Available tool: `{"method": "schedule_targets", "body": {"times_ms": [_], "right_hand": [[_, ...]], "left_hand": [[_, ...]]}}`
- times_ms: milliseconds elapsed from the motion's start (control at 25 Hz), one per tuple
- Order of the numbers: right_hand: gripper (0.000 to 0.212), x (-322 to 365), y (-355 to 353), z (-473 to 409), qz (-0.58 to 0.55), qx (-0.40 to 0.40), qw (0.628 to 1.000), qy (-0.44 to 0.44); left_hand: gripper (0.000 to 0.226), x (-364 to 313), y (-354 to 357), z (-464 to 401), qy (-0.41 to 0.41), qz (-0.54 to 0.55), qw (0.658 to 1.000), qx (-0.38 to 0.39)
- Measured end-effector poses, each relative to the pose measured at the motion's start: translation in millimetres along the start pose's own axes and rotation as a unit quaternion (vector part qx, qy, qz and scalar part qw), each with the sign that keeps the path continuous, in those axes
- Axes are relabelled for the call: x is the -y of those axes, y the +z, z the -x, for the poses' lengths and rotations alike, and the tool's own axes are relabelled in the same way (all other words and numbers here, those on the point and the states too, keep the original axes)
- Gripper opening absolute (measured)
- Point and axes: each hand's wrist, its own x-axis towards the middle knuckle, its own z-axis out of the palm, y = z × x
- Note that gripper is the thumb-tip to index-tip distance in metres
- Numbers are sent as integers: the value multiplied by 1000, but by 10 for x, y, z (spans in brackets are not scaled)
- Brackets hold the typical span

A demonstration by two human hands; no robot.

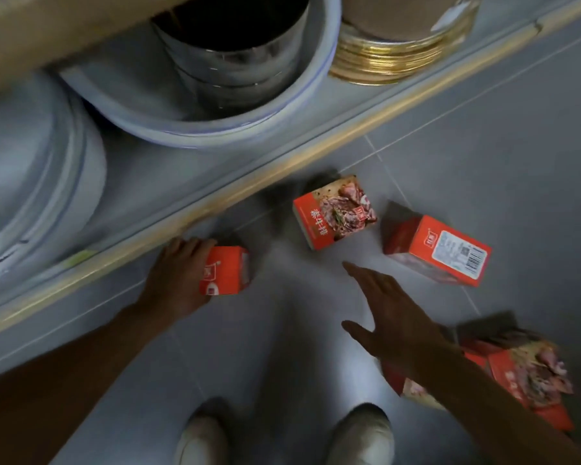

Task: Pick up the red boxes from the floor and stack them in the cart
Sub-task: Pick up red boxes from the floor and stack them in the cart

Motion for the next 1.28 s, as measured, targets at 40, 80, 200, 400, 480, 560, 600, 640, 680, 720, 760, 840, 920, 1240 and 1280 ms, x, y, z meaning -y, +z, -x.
{"method": "schedule_targets", "body": {"times_ms": [40,80,200,400,480,560,600,640,680,720,760,840,920,1240,1280], "right_hand": [[89,8,-26,-64,9,4,1000,-9],[90,24,-75,-118,19,12,1000,-14],[89,62,-220,-383,-28,25,999,18],[75,140,-238,-1045,-482,-102,831,257],[90,161,-140,-1341,-579,-181,723,330],[112,64,-23,-1587,-637,-232,629,382],[115,16,59,-1695,-658,-234,608,379],[115,-26,135,-1757,-674,-231,601,363],[116,-47,212,-1807,-682,-232,602,343],[116,-61,290,-1841,-682,-243,609,326],[111,-69,352,-1856,-678,-262,616,305],[93,-41,398,-1832,-666,-296,633,261],[86,0,394,-1775,-648,-302,654,247],[100,131,11,-918,-485,-315,792,193],[97,175,-127,-737,-469,-317,804,183]], "left_hand": [[103,-15,-54,69,-9,25,1000,-1],[99,-44,-119,149,-18,55,998,1],[96,-219,-328,423,-40,123,992,13],[106,-433,-471,690,1,172,985,-4],[107,-445,-442,685,22,173,985,-16],[105,-424,-364,625,49,154,986,-28],[104,-396,-317,583,56,144,987,-32],[101,-377,-271,537,59,138,988,-35],[98,-364,-230,485,60,138,988,-41],[92,-355,-192,445,58,144,987,-48],[88,-357,-168,418,56,154,985,-54],[86,-372,-131,402,49,172,982,-61],[93,-386,-139,429,39,189,980,-50],[106,-446,-739,639,33,171,985,-13],[105,-492,-906,674,31,168,985,-12]]}}
